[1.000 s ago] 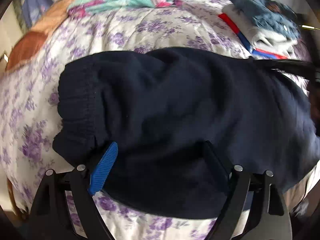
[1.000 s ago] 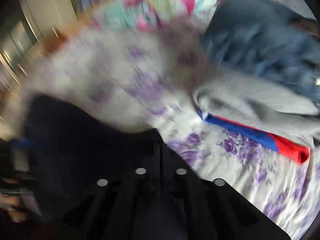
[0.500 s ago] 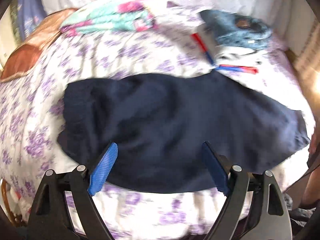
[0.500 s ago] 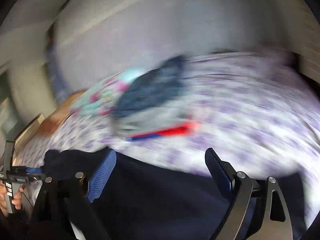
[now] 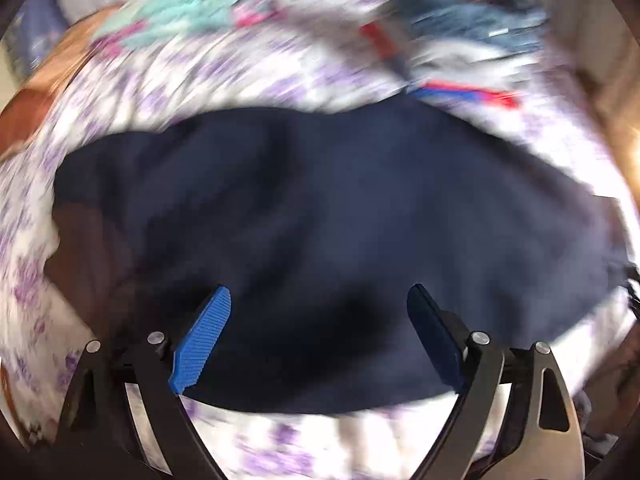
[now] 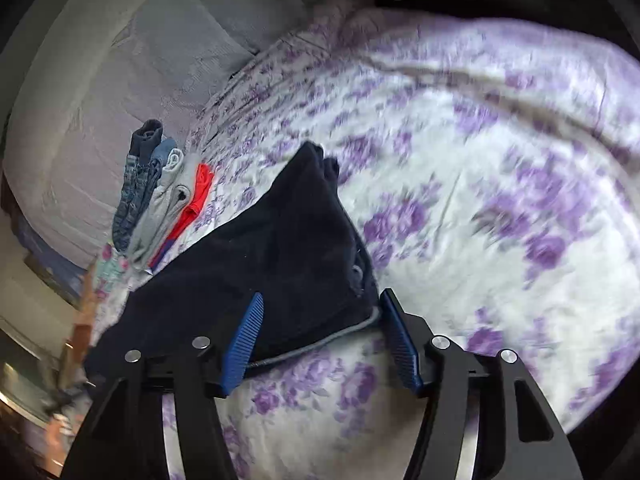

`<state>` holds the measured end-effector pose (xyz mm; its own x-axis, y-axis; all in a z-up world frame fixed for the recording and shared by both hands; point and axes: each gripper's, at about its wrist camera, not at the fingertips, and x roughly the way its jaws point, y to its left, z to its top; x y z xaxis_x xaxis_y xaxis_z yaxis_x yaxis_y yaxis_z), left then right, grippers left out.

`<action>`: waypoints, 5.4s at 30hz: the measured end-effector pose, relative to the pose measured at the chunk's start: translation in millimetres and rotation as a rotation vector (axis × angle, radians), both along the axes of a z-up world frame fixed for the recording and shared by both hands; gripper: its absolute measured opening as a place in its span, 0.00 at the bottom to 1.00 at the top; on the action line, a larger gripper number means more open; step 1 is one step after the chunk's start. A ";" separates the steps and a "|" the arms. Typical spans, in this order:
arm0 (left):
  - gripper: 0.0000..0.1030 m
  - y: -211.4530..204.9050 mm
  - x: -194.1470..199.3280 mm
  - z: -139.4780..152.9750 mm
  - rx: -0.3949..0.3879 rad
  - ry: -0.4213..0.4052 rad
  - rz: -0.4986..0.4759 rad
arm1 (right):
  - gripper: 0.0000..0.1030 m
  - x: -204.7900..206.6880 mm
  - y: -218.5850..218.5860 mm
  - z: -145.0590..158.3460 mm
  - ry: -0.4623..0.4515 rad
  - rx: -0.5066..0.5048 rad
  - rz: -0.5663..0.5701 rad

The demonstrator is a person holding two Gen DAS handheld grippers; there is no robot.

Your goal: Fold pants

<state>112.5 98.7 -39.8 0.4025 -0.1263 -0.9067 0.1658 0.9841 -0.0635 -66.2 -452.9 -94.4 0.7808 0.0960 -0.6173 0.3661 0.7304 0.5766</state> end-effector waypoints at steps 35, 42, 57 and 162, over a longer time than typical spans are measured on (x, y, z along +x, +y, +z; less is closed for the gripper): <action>0.85 90.8 -30.5 30.0 -0.337 0.004 0.143 | 0.75 85.3 344.2 88.2 -0.262 -0.840 0.707; 0.86 76.7 -30.2 23.0 -0.337 0.019 0.121 | 0.56 106.0 343.5 59.0 -0.109 -0.853 0.866; 0.86 78.1 -39.0 29.2 -0.338 0.006 0.118 | 0.21 110.5 341.4 99.0 -0.196 -0.551 0.957; 0.82 -94.3 -57.4 15.3 -0.179 -0.232 -0.095 | 0.41 92.2 188.2 87.9 -0.207 -0.191 0.773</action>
<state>55.0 4.3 -24.5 0.5748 -0.3229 -0.7519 0.2866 0.9401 -0.1846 26.0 -264.8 -6.4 0.6373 0.5615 -0.5278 -0.3810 0.8249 0.4176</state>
